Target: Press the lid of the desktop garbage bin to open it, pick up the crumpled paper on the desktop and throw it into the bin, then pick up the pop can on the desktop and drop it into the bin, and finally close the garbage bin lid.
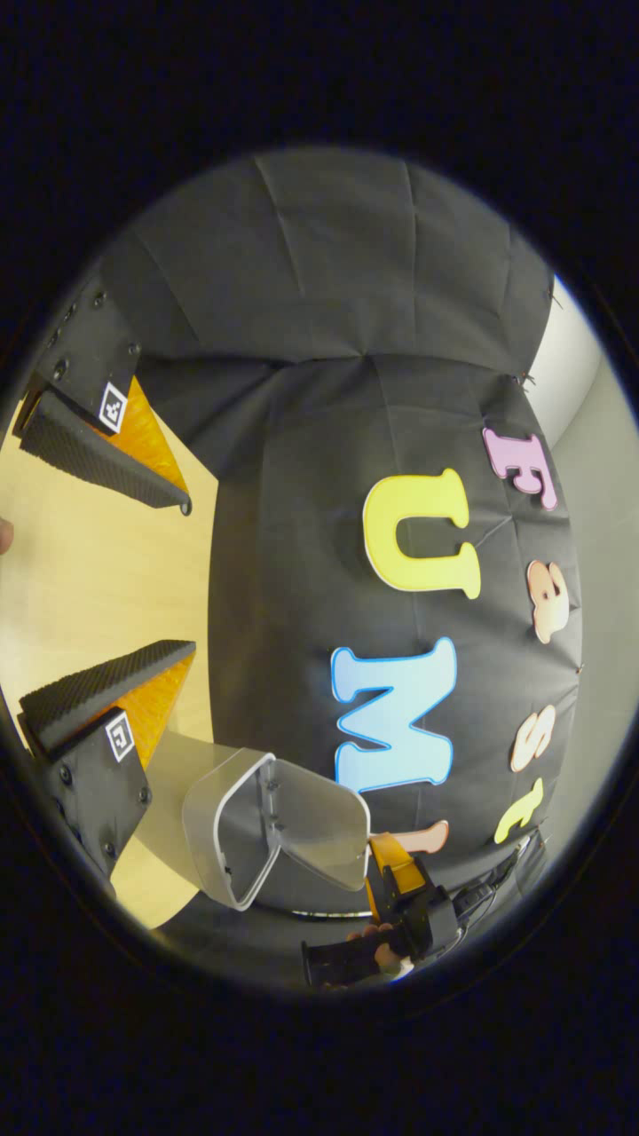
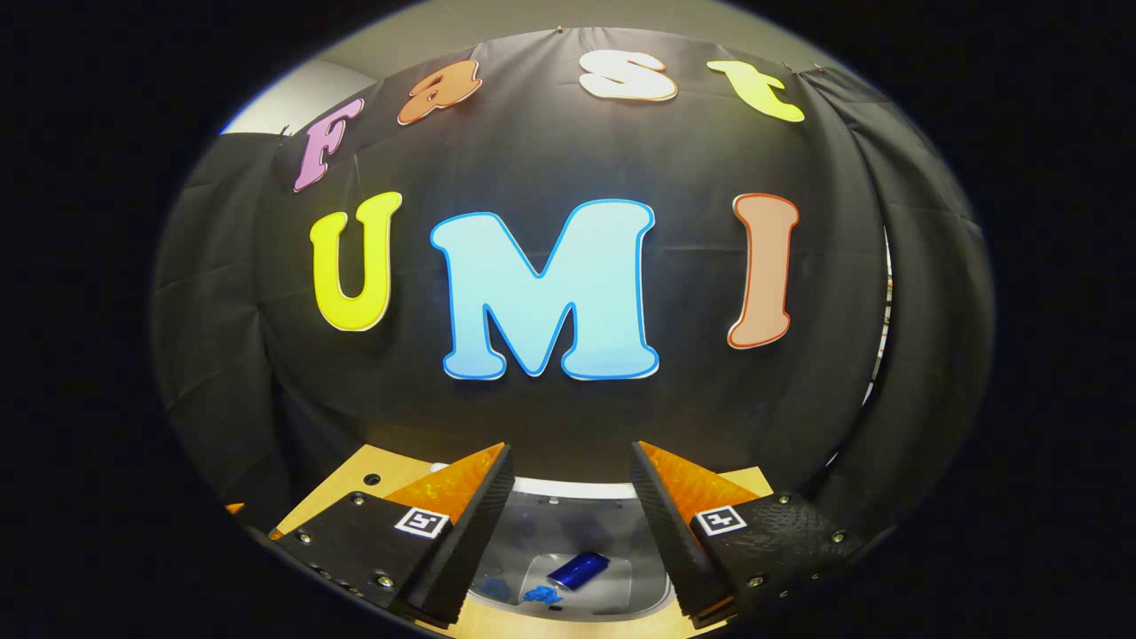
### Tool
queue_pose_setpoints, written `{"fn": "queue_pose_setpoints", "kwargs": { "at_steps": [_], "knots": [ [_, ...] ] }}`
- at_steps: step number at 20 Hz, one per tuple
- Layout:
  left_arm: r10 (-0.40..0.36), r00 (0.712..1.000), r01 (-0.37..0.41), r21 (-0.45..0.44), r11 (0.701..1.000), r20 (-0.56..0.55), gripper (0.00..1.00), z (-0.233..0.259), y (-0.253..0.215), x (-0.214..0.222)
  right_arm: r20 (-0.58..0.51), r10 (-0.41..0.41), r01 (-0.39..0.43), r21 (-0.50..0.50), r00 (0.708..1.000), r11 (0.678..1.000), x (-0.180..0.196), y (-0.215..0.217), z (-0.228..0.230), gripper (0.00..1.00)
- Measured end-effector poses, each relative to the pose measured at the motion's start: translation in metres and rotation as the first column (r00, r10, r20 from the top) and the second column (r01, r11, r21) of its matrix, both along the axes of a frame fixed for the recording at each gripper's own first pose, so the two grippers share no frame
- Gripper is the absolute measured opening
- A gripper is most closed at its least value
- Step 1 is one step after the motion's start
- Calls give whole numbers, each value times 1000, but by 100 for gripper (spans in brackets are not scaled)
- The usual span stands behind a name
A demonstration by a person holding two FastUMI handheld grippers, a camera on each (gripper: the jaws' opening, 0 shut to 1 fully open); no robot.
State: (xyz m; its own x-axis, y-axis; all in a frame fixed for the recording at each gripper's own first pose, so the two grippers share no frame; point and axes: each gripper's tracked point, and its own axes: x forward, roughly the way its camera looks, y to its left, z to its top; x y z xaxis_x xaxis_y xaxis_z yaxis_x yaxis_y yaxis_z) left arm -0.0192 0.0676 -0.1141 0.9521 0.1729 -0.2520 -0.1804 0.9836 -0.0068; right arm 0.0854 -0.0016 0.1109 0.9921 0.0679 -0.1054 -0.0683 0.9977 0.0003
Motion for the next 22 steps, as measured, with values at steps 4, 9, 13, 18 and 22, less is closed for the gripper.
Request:
{"fn": "queue_pose_setpoints", "kwargs": {
  "at_steps": [4,9,13,18,22],
  "knots": [
    [-21,1000,21,1,1000,4,100,2,-7,3,-46,8,-7,17,999,1000,-10,1,-27,86],
    [-21,1000,21,4,1000,2,94,3,-6,4,-141,7,-5,14,990,1000,-14,5,-78,86],
    [-15,1000,15,3,1000,-3,100,2,-2,3,-194,-3,-1,-21,981,1000,-17,5,-112,86],
    [-15,1000,15,-1,1000,-6,98,0,-1,3,-228,-14,4,-44,974,999,-17,5,-132,86],
    [-10,1000,10,-1,1000,-8,98,-1,3,0,-245,-25,9,-66,969,998,-17,6,-140,86]
  ]
}}
